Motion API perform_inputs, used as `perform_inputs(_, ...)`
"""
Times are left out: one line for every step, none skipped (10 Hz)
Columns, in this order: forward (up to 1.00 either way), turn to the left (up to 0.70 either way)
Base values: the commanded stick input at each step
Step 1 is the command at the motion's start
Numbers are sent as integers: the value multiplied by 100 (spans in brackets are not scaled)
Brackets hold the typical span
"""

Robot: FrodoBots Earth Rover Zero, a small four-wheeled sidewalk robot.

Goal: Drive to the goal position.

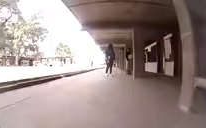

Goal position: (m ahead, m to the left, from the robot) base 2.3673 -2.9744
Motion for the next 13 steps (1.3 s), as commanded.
perform_inputs(50,0)
perform_inputs(50,0)
perform_inputs(50,0)
perform_inputs(50,0)
perform_inputs(50,0)
perform_inputs(50,0)
perform_inputs(50,0)
perform_inputs(50,0)
perform_inputs(50,0)
perform_inputs(50,0)
perform_inputs(50,0)
perform_inputs(50,0)
perform_inputs(50,0)
